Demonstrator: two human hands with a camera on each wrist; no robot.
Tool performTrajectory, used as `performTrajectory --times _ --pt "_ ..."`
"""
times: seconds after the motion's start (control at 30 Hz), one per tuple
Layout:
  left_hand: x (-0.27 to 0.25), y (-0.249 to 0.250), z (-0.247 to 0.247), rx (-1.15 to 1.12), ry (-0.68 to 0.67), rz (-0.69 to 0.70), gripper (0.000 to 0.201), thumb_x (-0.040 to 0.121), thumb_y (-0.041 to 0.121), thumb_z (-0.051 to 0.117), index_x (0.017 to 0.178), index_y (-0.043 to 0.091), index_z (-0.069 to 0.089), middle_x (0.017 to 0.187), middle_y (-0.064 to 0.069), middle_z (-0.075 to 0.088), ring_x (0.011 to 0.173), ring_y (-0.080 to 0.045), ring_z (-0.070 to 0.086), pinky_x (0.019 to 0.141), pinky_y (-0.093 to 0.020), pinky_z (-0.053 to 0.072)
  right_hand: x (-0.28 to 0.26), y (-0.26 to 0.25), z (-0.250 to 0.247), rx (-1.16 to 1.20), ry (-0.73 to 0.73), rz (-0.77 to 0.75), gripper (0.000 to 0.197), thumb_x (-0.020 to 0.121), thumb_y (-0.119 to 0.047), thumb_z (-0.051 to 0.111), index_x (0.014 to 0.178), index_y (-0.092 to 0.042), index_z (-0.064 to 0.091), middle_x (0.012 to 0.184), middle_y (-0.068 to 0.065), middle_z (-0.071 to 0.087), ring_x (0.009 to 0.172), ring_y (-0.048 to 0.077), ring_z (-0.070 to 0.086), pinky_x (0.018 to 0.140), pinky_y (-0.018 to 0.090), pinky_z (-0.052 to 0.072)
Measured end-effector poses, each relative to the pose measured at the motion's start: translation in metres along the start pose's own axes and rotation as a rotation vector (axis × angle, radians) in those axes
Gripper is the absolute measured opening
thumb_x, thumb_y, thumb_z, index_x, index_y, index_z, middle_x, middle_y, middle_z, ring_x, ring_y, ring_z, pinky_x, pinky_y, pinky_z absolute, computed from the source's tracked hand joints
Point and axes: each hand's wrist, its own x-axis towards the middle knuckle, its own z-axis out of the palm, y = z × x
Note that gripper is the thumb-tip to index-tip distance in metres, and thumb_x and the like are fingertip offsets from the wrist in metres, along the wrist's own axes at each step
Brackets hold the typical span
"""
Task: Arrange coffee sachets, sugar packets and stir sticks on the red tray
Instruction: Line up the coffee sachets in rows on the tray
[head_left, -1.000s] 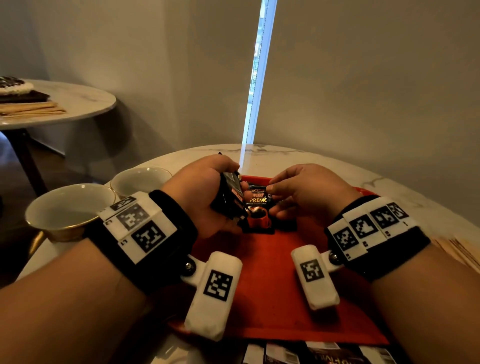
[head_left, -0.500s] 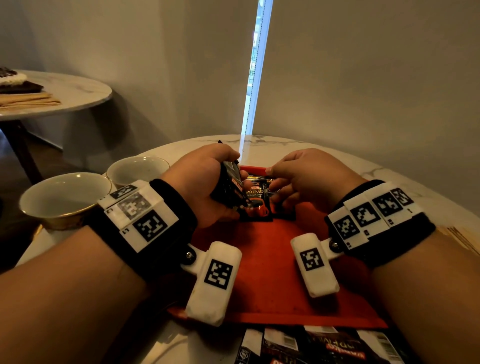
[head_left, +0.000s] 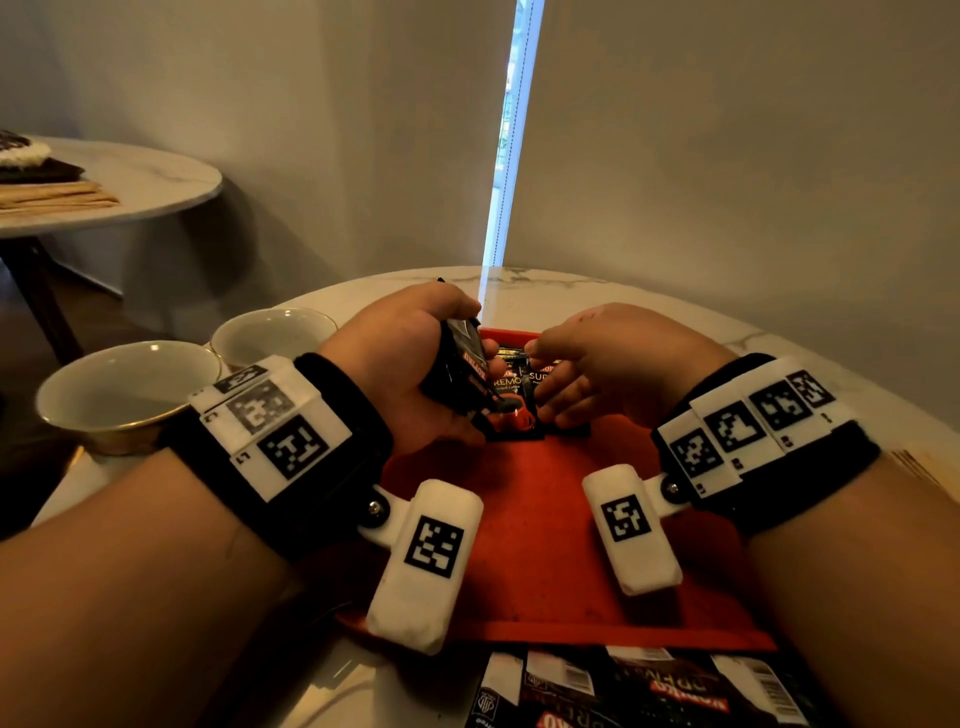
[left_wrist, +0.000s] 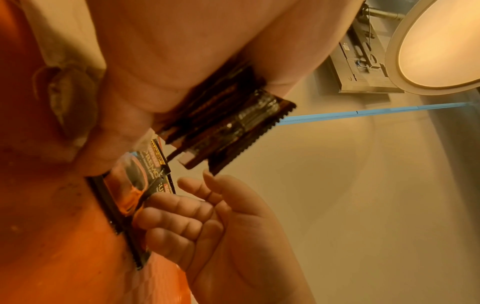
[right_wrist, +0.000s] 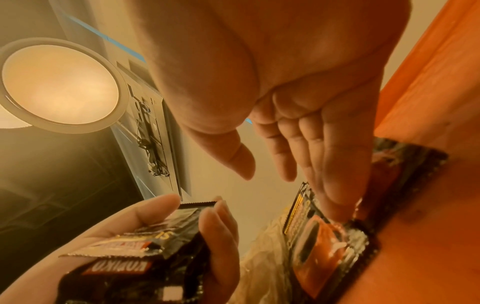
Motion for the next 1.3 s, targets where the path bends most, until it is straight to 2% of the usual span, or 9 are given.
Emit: performTrajectory --times 0.13,0.23,0.5,0.63,0.87,0.97,1.13,1.2,1.3 --pt "0.003 -0.002 -0.001 0.011 0.023 0.022 0.019 0.093 0.029 0.050 0.103 0.013 0.055 0.086 -0.006 0.056 0.071 -0.022 0.056 0.080 -0.048 0.046 0.000 -0.001 0.001 0.003 0.007 -0.004 0.024 0.098 -0.021 0.059 0.109 0.001 0.060 0.087 0.023 0.067 0.071 0.034 0.069 0.072 0.040 0.058" --pt "0.004 -0.002 -0.001 -0.015 0.044 0.033 0.019 0.094 0.028 0.051 0.107 0.014 0.055 0.093 -0.006 0.056 0.073 -0.020 0.057 0.070 -0.044 0.053 0.000 -0.001 0.003 0.000 0.005 -0.005 0.027 0.098 -0.021 0.060 0.110 0.003 0.059 0.088 0.023 0.067 0.071 0.034 0.069 0.071 0.040 0.059" --pt "0.004 -0.001 -0.002 0.028 0.055 0.047 0.018 0.093 0.029 0.050 0.095 0.013 0.057 0.084 -0.006 0.056 0.074 -0.022 0.055 0.075 -0.041 0.041 0.000 -0.001 0.006 0.016 0.007 -0.008 0.024 0.098 -0.022 0.061 0.106 0.000 0.059 0.092 0.025 0.069 0.074 0.036 0.071 0.075 0.043 0.059" --pt "0.001 0.001 -0.001 0.030 0.057 0.046 0.020 0.094 0.028 0.050 0.088 0.010 0.057 0.079 -0.009 0.055 0.073 -0.024 0.054 0.070 -0.037 0.043 0.000 0.000 0.006 0.026 -0.001 -0.006 0.026 0.098 -0.023 0.061 0.108 0.001 0.059 0.093 0.025 0.070 0.074 0.035 0.072 0.075 0.042 0.060" --pt "-0.001 0.001 -0.001 0.003 0.054 0.042 0.018 0.093 0.027 0.051 0.092 0.011 0.058 0.085 -0.008 0.057 0.078 -0.023 0.056 0.076 -0.042 0.045 0.001 0.001 0.007 0.015 -0.006 -0.013 0.024 0.098 -0.023 0.060 0.107 0.000 0.060 0.094 0.025 0.070 0.076 0.035 0.073 0.076 0.042 0.060" --pt "-0.002 0.002 -0.001 -0.025 0.043 0.051 0.016 0.094 0.027 0.051 0.096 0.013 0.058 0.090 -0.008 0.057 0.077 -0.022 0.057 0.075 -0.047 0.054 0.002 0.002 0.004 -0.001 -0.001 -0.028 0.024 0.098 -0.023 0.061 0.106 0.000 0.060 0.091 0.023 0.070 0.073 0.034 0.072 0.067 0.038 0.060" --pt "-0.005 0.003 0.000 -0.111 -0.034 0.065 0.028 0.093 0.043 0.053 0.106 0.018 0.054 0.088 -0.009 0.055 0.066 -0.021 0.055 0.063 -0.034 0.053 -0.001 -0.001 -0.008 -0.011 -0.011 -0.227 0.004 0.092 -0.009 0.066 0.096 -0.009 0.066 0.081 0.010 0.069 0.063 0.022 0.064 0.046 0.027 0.049" --pt "-0.006 0.005 -0.002 -0.156 -0.044 0.068 0.034 0.089 0.046 0.054 0.106 0.016 0.055 0.086 -0.011 0.056 0.065 -0.022 0.055 0.064 -0.033 0.050 -0.004 -0.003 -0.012 -0.020 -0.032 -0.372 0.014 0.087 -0.006 0.071 0.095 -0.016 0.070 0.077 0.001 0.068 0.066 0.015 0.062 0.051 0.029 0.049" --pt "-0.005 0.006 -0.006 -0.219 -0.067 0.076 0.037 0.086 0.040 0.050 0.108 0.012 0.056 0.094 -0.013 0.057 0.071 -0.025 0.058 0.068 -0.036 0.052 -0.012 -0.009 -0.014 -0.014 -0.127 -0.522 0.028 0.072 -0.012 0.077 0.095 -0.029 0.075 0.085 -0.003 0.069 0.080 0.014 0.066 0.072 0.035 0.055"
